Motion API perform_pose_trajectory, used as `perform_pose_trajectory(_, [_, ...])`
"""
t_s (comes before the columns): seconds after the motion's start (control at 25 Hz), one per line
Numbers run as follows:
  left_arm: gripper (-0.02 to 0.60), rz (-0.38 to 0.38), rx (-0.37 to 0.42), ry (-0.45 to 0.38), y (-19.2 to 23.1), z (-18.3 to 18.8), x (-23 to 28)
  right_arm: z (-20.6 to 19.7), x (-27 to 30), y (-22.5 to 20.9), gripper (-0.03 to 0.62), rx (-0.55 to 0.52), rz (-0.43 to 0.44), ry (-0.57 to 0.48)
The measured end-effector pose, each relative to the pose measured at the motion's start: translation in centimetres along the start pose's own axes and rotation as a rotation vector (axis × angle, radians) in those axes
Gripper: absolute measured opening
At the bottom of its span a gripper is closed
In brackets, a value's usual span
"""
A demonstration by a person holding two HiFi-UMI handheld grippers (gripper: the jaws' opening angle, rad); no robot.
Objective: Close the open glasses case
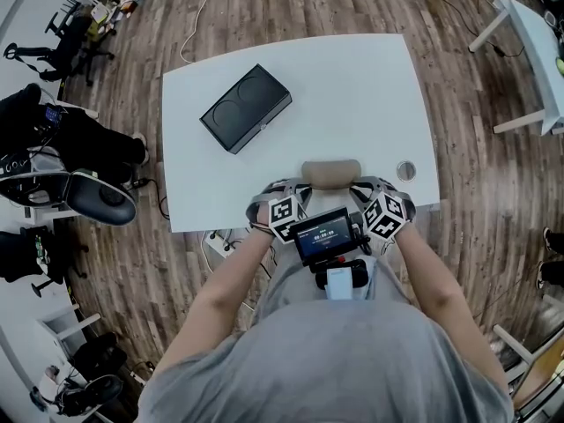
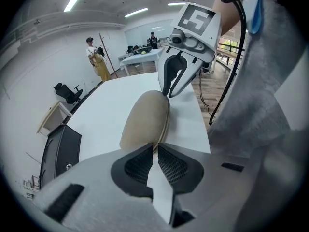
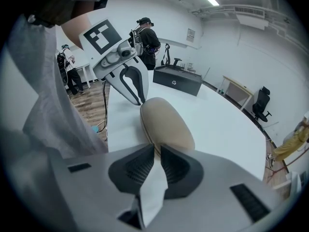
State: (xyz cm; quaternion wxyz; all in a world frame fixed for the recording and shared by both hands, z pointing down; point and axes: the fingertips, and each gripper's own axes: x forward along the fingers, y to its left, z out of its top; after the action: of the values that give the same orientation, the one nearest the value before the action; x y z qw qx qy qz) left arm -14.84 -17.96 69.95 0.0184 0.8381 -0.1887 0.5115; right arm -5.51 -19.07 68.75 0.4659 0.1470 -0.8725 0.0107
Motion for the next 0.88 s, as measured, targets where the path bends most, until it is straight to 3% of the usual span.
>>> perform_pose_trajectory(0.88, [0.043,-0.004,0.004,0.012,0.11,-0.28,0.11,0.20,0.06,-0.02,0.054,0.023,-0.007,-0.006])
